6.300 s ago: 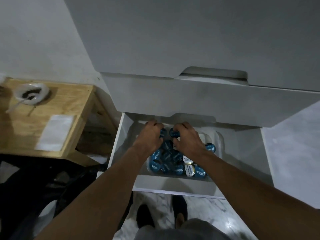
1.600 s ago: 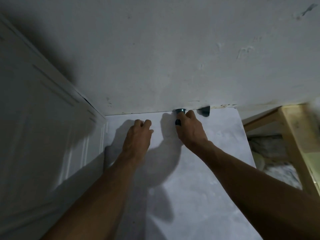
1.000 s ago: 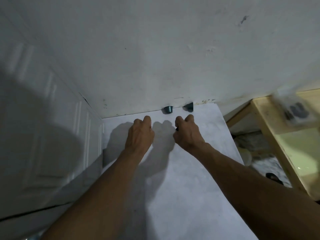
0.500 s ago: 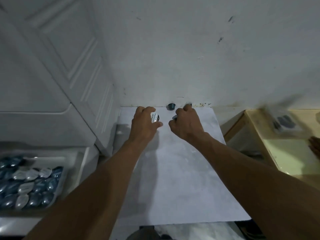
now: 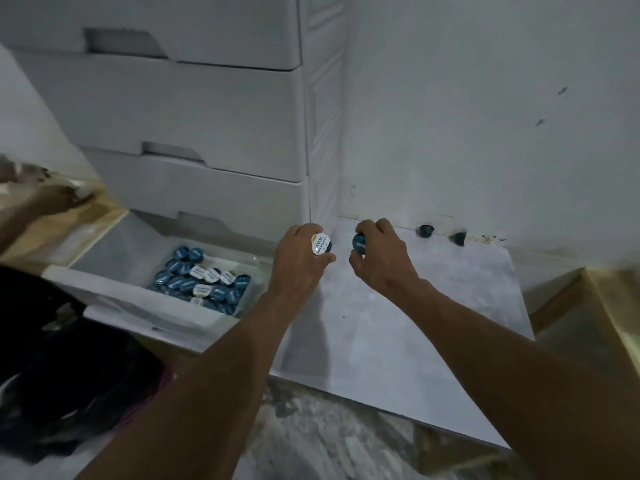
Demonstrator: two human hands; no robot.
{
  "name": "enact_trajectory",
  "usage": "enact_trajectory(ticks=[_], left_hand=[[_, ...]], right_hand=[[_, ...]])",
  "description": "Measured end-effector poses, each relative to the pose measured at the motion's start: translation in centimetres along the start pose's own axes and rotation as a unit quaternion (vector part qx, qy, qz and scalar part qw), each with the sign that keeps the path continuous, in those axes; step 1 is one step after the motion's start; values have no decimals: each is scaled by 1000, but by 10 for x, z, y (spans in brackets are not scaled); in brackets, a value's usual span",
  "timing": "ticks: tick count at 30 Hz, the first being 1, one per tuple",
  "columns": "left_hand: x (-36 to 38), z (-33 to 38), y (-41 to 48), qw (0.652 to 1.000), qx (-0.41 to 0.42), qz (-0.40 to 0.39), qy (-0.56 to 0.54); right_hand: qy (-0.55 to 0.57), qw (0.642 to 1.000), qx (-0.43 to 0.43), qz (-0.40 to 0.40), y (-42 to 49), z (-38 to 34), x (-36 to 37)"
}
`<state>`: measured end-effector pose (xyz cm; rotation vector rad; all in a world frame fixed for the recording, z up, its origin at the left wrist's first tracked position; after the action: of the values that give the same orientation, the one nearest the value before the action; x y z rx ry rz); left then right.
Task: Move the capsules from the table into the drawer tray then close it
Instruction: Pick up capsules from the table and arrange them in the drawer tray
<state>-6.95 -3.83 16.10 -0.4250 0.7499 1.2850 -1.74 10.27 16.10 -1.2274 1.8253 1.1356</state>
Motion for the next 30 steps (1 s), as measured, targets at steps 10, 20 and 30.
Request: enact_trajectory(ticks=[10, 20, 30], left_hand=[[-118, -109, -8, 999, 23, 41, -1], [-199, -199, 12, 998, 34, 27, 48], [-189, -250, 77, 996, -38, -41, 73]], right_hand=[[27, 998, -49, -20, 15, -141, 72], [44, 998, -30, -29, 26, -231, 142], [43, 997, -32, -62, 80, -229, 194]])
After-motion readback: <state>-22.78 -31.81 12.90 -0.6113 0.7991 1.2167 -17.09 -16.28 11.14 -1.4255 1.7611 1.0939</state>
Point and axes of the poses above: each hand's wrist, its own y-axis towards the middle knuckle, its own x-axis out of the palm, z = x × y, the point moved 7 cm from there along y, towards the middle knuckle, and after that the axes turned 8 degrees about -x, right-handed, at the moved point
